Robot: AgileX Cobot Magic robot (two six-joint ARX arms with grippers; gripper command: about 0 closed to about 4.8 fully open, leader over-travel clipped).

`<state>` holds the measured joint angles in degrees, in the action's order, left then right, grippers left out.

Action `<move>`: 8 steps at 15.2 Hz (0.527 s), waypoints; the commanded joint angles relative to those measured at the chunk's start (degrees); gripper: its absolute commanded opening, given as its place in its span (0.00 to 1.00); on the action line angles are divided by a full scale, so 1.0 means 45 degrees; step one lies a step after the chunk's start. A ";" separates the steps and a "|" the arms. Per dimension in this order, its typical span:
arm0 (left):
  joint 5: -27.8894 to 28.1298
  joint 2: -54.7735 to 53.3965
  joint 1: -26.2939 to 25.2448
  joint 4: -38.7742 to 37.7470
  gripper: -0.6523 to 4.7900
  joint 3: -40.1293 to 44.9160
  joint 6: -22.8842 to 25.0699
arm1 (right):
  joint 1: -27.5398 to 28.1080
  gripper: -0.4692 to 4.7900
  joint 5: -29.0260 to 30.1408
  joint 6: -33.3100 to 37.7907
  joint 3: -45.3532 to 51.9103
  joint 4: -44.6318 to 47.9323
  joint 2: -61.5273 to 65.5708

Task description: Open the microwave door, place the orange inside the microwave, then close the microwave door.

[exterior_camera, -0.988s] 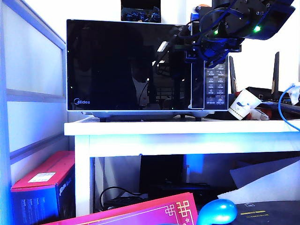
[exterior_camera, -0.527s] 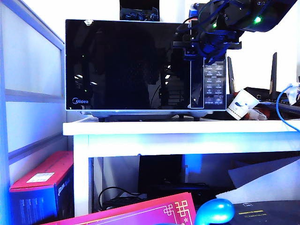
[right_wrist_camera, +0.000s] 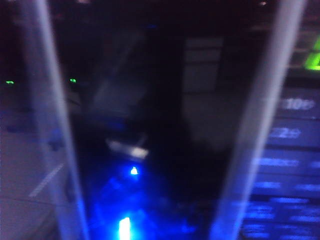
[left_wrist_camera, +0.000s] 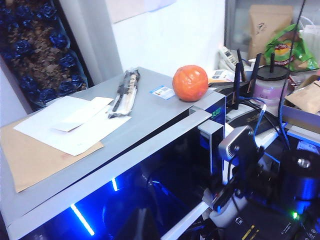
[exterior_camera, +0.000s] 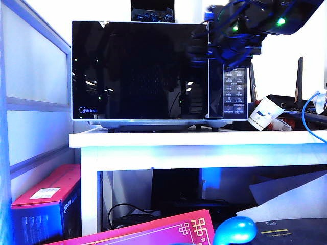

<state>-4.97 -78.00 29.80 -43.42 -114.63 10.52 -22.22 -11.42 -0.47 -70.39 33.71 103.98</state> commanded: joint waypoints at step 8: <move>-0.0049 0.0044 0.0005 0.0146 0.11 -0.0078 0.0010 | 0.0005 0.81 0.0563 -0.0636 -0.0117 0.0185 -0.0491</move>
<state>-4.97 -78.00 29.80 -43.51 -114.63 10.52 -21.98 -9.80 -2.68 -70.48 33.08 102.50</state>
